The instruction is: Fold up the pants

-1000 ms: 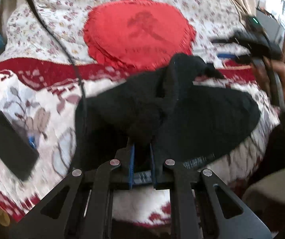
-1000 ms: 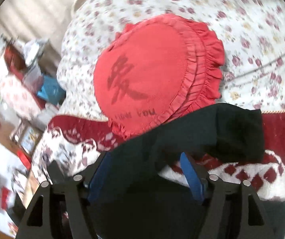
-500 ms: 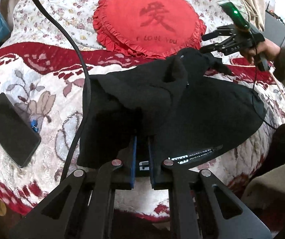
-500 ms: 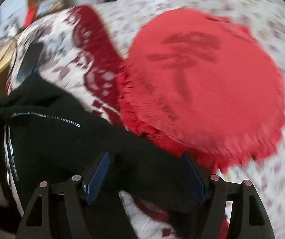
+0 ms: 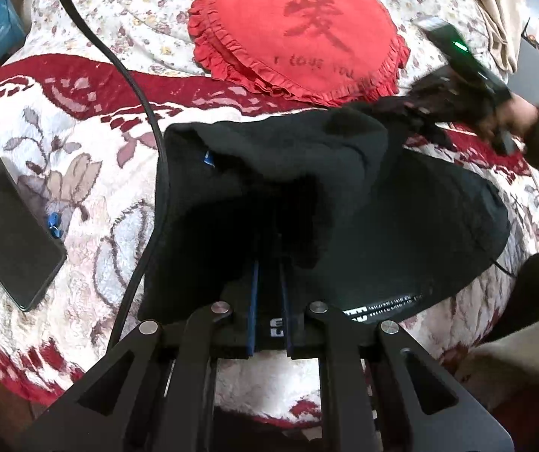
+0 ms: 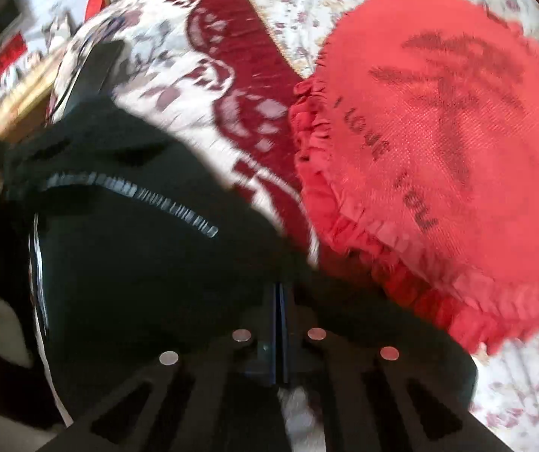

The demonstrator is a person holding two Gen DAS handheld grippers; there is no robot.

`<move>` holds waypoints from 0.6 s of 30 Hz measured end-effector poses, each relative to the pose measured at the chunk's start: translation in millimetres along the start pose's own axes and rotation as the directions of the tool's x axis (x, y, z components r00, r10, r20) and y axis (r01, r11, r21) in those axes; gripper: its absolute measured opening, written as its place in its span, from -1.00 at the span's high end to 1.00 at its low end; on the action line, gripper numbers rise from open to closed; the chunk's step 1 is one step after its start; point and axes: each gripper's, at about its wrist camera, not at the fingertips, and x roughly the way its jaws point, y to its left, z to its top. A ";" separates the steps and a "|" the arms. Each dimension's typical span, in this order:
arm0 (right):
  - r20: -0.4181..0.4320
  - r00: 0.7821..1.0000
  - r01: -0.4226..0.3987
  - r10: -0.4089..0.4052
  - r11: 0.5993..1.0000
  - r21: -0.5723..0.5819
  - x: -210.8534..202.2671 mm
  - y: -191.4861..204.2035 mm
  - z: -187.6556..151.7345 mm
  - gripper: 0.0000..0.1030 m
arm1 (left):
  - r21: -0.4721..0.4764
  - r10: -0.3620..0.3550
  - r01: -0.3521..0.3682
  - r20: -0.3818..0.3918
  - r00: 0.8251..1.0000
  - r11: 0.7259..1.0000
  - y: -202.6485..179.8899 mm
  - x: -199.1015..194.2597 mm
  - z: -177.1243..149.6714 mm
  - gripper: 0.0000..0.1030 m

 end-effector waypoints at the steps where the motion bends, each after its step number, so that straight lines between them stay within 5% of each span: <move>1: 0.010 1.000 0.019 -0.019 1.000 -0.009 -7.9 5.2 -1.9 0.97 | -0.008 -0.002 0.002 0.006 1.000 1.000 0.5 -1.2 0.6 0.82; 7: 0.011 0.999 -0.032 0.032 0.999 -0.020 -30.8 31.2 -11.0 0.98 | -0.078 -0.076 0.081 0.064 0.995 0.994 5.3 -32.1 -3.3 0.82; 10: 0.022 1.000 0.006 -0.005 0.998 -0.057 -30.6 50.7 -16.3 0.97 | -0.107 -0.070 0.079 0.086 0.994 0.991 7.6 -42.8 -7.4 0.52; 12: 0.066 0.994 0.095 -0.092 0.995 -0.042 -35.2 48.3 -15.2 0.73 | -0.142 -0.084 0.095 0.082 0.993 0.985 10.2 -43.3 -8.0 0.09; 14: 0.061 0.993 0.103 -0.102 0.995 -0.018 -37.5 38.7 -12.3 -0.01 | -0.180 -0.100 0.113 0.080 0.992 0.977 10.6 -43.5 -7.4 0.04; 18: 0.069 0.995 0.073 -0.072 0.997 -0.004 -37.7 15.3 -4.5 -0.13 | -0.187 -0.111 0.128 0.098 0.989 0.974 1.0 -43.0 -3.0 -0.23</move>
